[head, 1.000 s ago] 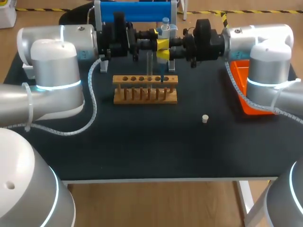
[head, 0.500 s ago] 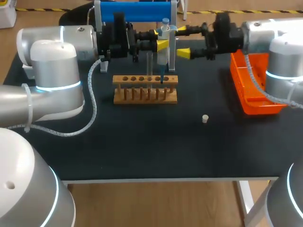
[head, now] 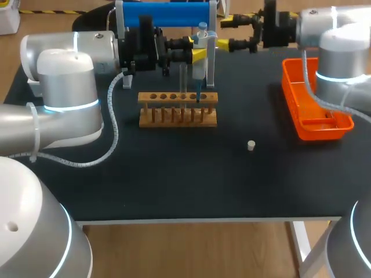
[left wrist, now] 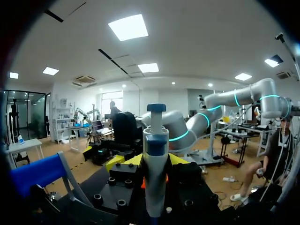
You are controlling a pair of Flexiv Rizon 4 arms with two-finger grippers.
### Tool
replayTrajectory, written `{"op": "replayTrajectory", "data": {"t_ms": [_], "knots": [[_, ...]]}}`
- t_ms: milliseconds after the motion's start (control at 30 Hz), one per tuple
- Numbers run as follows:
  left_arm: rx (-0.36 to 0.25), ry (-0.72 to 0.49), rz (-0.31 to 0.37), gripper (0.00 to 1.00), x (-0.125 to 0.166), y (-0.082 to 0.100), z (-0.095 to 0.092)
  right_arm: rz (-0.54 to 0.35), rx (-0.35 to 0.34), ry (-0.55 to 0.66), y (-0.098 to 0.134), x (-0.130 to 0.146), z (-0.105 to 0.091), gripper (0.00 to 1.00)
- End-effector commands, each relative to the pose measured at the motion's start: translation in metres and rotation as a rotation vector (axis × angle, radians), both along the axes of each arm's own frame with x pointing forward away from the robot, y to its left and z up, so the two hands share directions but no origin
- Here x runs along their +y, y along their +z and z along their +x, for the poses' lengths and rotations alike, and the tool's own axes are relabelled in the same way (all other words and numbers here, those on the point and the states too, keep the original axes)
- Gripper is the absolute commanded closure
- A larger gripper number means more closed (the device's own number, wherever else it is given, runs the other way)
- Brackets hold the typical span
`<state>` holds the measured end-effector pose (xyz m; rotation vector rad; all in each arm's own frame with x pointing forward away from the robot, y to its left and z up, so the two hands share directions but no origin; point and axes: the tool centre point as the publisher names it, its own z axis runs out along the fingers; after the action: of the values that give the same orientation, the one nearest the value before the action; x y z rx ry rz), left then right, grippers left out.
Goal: Invert the test tube, pick up the pipette, mount the tip to pipette, aspirate from beaker and dispense into the tube, eject the tip, return the pipette, and cap with the stopper.
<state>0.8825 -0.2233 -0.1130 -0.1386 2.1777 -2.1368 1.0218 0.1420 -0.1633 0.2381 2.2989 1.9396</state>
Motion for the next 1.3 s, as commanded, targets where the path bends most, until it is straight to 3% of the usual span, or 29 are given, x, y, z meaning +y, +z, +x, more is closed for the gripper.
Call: {"op": "replayTrajectory", "data": {"t_ms": [33, 300, 500, 1300], "knots": [[0.002, 0.000, 0.002, 1.00, 0.000, 0.001, 0.000, -0.020, -0.001, 0.003, 0.005, 0.021, 0.036, 0.00], [0.002, 0.000, 0.002, 1.00, 0.000, 0.001, 0.000, -0.039, 0.000, -0.011, 0.008, 0.039, 0.053, 0.00], [0.002, 0.000, 0.002, 1.00, 0.000, 0.001, 0.000, -0.076, 0.017, -0.029, -0.004, 0.040, 0.057, 0.00], [0.002, 0.000, 0.002, 1.00, 0.000, 0.001, 0.000, -0.065, 0.006, -0.032, -0.002, 0.040, 0.051, 0.00]]}}
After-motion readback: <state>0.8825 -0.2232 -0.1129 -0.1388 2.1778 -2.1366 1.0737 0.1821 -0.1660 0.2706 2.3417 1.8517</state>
